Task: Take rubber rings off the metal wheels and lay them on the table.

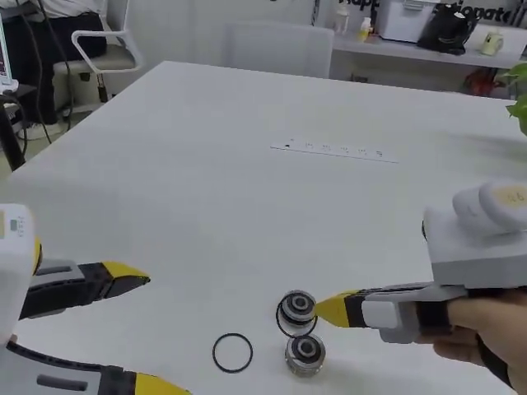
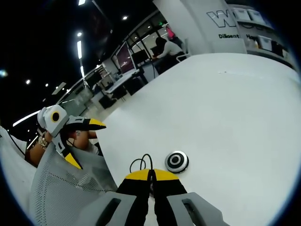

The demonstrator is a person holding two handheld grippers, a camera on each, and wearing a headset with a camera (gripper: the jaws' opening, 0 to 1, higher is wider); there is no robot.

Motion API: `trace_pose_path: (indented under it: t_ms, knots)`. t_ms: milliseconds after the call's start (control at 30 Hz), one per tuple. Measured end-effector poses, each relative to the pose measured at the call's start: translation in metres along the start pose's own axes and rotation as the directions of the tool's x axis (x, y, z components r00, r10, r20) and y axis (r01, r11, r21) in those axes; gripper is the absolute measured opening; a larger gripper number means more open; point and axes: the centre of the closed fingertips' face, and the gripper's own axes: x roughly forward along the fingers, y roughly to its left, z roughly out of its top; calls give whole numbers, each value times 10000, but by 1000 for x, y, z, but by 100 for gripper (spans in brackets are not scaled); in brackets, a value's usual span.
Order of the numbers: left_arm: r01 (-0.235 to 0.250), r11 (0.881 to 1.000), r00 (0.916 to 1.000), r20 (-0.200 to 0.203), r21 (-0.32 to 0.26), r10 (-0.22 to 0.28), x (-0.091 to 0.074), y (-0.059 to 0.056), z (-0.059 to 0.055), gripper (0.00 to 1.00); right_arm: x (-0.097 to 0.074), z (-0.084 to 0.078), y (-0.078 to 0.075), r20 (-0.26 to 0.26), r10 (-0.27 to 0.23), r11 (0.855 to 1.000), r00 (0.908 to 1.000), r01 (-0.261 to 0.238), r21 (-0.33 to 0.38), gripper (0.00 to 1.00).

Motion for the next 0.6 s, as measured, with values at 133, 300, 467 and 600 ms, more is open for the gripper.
trace_pose_path:
  t_ms: [133, 300, 467, 600]
  knots:
    - [50, 10000, 10000, 17, 5, -50, 1, -1, 1, 75, 1, 5, 4, 185, 92, 9999, 9998, -93, 63, 0]
    - [174, 9996, 9998, -141, 206, -171, 3, -5, -1, 76, 6, 7, 14, 215, 329, 9995, 9992, -328, -20, 0]
    - [236, 9997, 9997, -65, 108, -235, 4, -6, 0, 77, 12, 4, 23, 37, 484, 9988, 9988, -483, -88, 0]
    - [214, 9997, 9998, 26, 77, -214, 3, -5, 1, 76, 17, 6, 28, -99, 578, 9980, 9983, -580, -231, 0]
